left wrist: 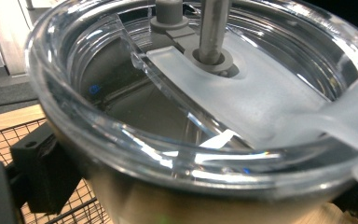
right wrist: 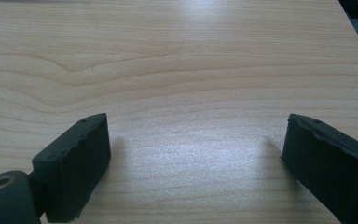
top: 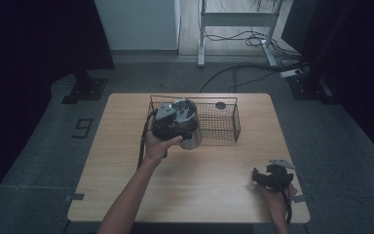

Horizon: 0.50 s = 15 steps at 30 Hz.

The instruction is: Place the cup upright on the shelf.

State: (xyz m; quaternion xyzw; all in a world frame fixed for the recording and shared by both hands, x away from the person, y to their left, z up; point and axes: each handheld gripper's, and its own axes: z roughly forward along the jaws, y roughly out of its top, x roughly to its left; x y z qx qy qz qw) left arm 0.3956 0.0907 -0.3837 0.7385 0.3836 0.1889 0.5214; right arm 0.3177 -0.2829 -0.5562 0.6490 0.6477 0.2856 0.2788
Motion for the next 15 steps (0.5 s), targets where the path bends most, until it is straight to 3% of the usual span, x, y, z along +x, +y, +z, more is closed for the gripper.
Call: trace_trajectory --at_steps 15 --pt "89 -380 409 39 460 935 1777 -283 318 -556 1741 1738 767 74"
